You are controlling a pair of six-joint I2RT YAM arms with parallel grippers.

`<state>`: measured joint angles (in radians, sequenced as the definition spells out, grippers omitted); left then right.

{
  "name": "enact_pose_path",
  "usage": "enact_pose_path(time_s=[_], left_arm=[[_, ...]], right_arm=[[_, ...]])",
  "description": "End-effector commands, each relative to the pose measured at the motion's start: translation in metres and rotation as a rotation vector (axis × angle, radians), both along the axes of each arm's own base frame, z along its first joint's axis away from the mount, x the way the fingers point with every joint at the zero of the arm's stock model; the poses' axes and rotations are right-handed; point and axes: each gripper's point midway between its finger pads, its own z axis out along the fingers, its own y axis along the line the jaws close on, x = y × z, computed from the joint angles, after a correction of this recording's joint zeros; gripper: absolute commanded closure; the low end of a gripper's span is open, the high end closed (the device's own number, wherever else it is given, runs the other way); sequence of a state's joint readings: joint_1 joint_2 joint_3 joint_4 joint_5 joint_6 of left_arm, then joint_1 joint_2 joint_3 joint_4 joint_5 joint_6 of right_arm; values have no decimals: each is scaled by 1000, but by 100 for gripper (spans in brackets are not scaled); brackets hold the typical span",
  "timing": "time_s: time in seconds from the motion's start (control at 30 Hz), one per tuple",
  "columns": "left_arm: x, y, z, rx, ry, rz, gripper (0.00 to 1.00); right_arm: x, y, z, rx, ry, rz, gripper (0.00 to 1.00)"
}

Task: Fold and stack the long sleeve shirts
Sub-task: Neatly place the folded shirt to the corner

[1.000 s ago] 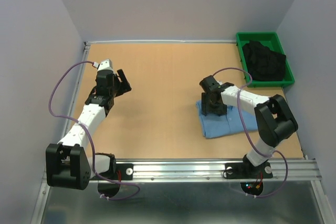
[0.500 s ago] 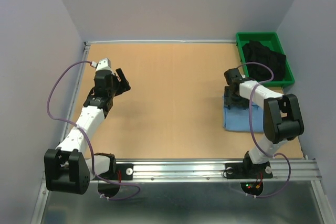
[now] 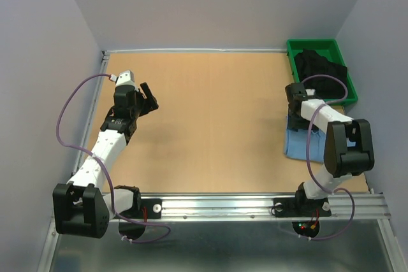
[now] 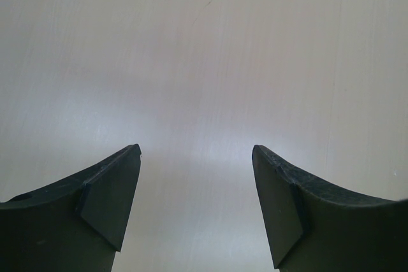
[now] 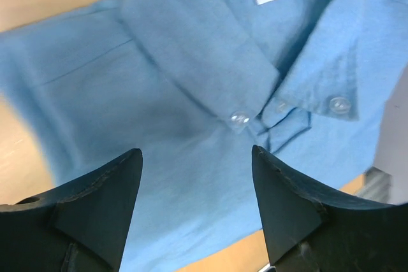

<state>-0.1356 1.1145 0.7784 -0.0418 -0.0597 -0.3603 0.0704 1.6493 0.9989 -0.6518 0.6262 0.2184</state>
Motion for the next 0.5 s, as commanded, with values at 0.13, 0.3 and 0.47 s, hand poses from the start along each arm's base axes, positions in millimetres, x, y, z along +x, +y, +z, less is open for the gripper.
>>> enact_pose_path(time_s=[0.13,0.3,0.47], left_arm=[[3,-2,12,-11,-52,-9,18],[3,-2,9,-10,-42,-9,18],[4,-2,8,-9,-39,-8,18]], right_arm=[[2,74,33,437,-233,42,30],[-6,113,25,656,-190,58,40],[-23,129,0,747,-104,0,41]])
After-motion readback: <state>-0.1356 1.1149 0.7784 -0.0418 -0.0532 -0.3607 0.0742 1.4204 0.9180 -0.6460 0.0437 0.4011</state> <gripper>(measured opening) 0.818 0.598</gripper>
